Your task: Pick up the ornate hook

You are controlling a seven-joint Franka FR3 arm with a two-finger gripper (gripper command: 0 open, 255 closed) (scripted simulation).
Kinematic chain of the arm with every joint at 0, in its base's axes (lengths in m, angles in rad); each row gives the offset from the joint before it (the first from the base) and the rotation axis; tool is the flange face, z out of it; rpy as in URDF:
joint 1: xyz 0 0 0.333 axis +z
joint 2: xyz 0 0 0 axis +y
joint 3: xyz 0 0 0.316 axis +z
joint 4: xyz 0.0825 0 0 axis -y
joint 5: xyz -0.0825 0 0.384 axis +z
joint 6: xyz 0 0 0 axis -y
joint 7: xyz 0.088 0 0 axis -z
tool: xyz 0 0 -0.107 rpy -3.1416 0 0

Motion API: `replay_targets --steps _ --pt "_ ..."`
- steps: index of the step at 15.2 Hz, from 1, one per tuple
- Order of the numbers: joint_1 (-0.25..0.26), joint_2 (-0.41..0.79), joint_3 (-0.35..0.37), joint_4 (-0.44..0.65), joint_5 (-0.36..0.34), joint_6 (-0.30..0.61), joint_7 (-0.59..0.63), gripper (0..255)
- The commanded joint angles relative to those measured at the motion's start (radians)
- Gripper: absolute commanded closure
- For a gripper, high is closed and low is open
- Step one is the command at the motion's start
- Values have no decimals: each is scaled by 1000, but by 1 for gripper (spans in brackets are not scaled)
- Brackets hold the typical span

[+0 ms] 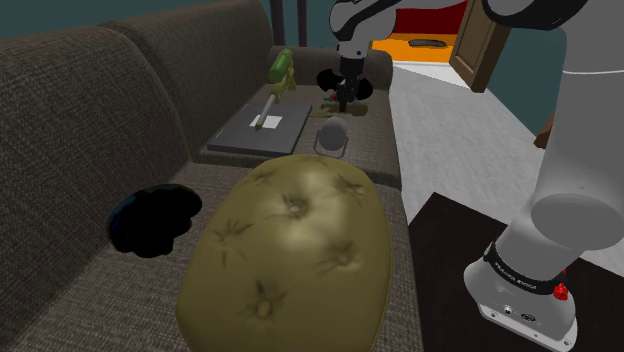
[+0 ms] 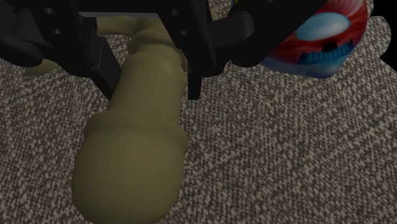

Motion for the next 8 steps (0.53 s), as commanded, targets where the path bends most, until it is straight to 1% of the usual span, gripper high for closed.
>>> replay_targets --steps 1,8 --pt "1 -9 0 16 -3 -25 3 255" --pt "0 -30 -3 81 -12 -109 16 255"
